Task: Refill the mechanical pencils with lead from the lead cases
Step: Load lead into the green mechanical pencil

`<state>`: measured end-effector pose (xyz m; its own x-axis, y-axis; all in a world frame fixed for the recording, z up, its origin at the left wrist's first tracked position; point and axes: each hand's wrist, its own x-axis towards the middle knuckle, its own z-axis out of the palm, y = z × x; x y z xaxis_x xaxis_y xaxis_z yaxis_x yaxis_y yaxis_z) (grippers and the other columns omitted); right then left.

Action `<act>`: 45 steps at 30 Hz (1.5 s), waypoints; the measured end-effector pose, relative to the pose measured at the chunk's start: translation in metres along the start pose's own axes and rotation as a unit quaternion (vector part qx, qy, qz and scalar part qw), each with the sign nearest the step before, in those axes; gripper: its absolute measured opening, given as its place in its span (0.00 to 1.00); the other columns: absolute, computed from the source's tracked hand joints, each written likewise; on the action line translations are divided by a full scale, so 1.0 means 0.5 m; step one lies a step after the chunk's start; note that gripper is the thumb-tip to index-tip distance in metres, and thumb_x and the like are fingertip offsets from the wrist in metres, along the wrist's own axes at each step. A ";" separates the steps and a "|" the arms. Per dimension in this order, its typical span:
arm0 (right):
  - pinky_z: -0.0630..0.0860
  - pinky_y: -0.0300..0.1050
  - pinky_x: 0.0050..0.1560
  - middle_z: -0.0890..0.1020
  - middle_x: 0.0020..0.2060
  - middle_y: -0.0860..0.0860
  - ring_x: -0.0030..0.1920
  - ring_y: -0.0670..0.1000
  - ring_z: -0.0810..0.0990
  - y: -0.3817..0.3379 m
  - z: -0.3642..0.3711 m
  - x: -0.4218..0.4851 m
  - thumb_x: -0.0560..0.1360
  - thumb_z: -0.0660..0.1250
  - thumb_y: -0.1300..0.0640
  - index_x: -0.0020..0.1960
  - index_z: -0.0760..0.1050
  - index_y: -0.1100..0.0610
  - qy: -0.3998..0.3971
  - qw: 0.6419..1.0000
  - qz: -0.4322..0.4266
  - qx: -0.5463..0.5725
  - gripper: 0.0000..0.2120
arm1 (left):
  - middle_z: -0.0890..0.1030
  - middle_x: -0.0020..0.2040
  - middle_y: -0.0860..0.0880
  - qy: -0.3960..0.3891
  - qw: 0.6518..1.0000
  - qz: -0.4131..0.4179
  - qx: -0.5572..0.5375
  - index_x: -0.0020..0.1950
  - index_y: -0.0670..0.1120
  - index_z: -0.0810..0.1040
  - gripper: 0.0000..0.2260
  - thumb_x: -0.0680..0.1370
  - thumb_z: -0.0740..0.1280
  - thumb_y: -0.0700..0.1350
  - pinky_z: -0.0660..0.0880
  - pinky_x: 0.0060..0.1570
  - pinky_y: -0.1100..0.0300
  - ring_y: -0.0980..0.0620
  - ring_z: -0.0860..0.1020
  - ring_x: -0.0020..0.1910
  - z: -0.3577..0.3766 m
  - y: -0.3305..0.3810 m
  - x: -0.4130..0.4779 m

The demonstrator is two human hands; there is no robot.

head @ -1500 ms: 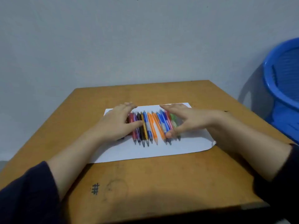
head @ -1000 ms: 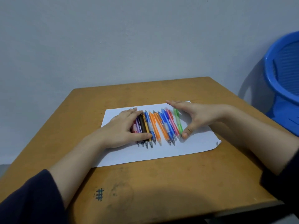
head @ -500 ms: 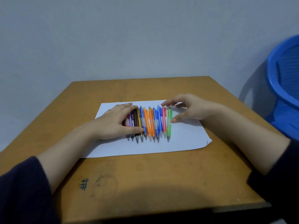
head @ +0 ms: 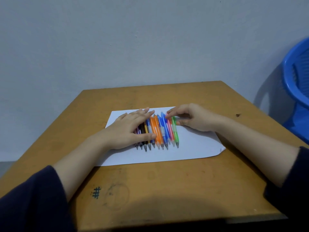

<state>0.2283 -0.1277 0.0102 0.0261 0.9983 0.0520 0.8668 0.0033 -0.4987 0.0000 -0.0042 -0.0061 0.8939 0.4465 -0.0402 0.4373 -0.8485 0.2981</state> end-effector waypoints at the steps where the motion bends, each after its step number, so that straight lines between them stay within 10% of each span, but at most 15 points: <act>1: 0.71 0.38 0.60 0.71 0.68 0.43 0.67 0.44 0.67 -0.005 0.004 0.001 0.78 0.63 0.60 0.66 0.73 0.45 0.000 1.000 -0.008 -0.009 0.18 | 0.47 0.77 0.62 -0.005 1.000 0.012 0.003 0.76 0.64 0.47 0.45 0.63 0.49 0.81 0.49 0.75 0.48 0.63 0.47 0.75 0.001 -0.002 0.002; 11: 0.68 0.37 0.61 0.71 0.68 0.45 0.66 0.46 0.69 -0.043 0.045 0.044 0.79 0.62 0.59 0.66 0.73 0.46 0.017 0.997 -0.046 -0.061 0.17 | 0.52 0.76 0.67 -0.042 0.993 -0.008 -0.106 0.75 0.65 0.56 0.40 0.66 0.67 0.70 0.54 0.75 0.54 0.65 0.52 0.74 -0.034 -0.055 -0.012; 29: 0.71 0.41 0.54 0.74 0.64 0.49 0.59 0.48 0.72 -0.099 0.039 0.084 0.78 0.63 0.56 0.68 0.70 0.46 -0.029 0.992 -0.049 -0.116 0.19 | 0.56 0.76 0.62 -0.028 0.989 -0.015 -0.147 0.70 0.66 0.65 0.40 0.60 0.66 0.75 0.53 0.74 0.45 0.60 0.52 0.75 -0.052 -0.125 -0.018; 45: 0.43 0.45 0.76 0.44 0.77 0.46 0.76 0.45 0.42 -0.117 0.097 0.061 0.81 0.49 0.43 0.78 0.48 0.51 -0.093 0.983 -0.081 -0.134 0.28 | 0.52 0.77 0.62 -0.022 0.998 -0.003 -0.061 0.77 0.59 0.56 0.45 0.63 0.61 0.75 0.44 0.76 0.49 0.65 0.47 0.75 -0.028 -0.094 -0.011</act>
<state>0.1545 -0.0944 -0.0010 -0.1931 0.9794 -0.0586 0.9527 0.1729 -0.2499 -0.0267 0.0371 -0.0065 0.8961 0.4361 -0.0824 0.4291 -0.8040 0.4117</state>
